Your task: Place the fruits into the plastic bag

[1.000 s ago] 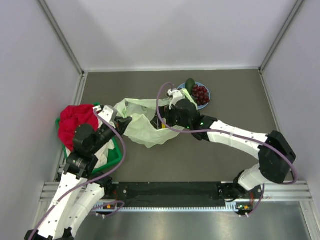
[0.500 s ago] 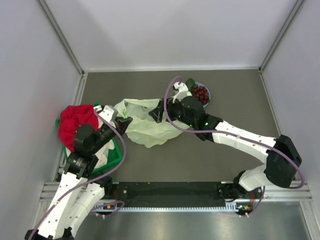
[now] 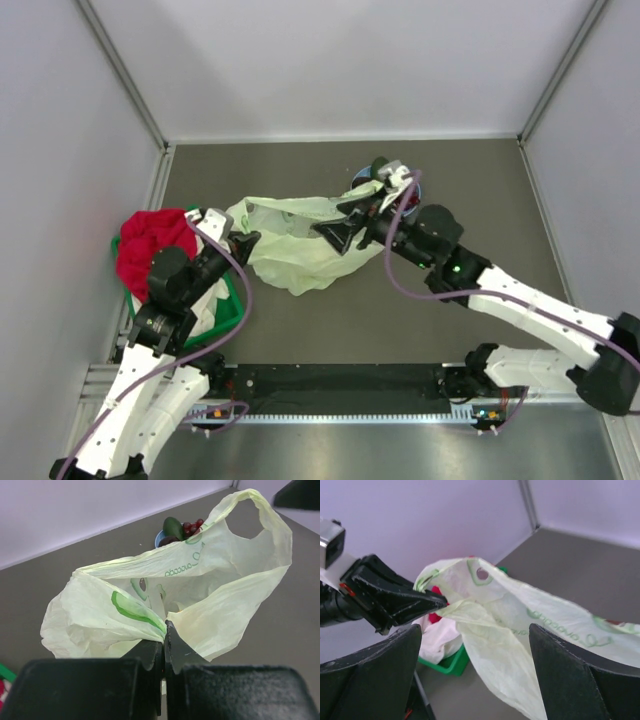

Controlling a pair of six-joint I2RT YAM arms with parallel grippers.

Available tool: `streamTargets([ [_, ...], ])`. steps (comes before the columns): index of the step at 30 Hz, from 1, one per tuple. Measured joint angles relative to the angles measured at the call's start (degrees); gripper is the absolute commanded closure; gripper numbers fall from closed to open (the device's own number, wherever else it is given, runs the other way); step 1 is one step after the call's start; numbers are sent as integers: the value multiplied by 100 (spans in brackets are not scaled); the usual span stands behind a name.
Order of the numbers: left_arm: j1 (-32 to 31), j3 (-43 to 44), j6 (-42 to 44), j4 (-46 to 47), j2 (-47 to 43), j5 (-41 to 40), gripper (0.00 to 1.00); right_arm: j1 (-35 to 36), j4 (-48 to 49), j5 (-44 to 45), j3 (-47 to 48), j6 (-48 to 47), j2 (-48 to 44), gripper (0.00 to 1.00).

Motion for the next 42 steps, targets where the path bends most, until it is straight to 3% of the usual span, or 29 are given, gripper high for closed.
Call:
streamTargets([
  [7,0,0,0,-74,-4,-592,100,-131,-1023,1478,160,-772,-1193,13],
  [17,0,-17,-4,-227,-317,-1917,100,-1456,-2343,2275,208,-876,-1460,13],
  [29,0,-74,-9,-251,-625,-3217,100,-2870,-2920,1445,396,-713,-72,15],
  [36,0,-131,-9,-249,-752,-3705,100,-2951,-3036,973,1040,-570,1121,13],
  [42,0,-188,-9,-247,-894,-3836,100,-2957,-2767,682,1025,229,1681,11],
])
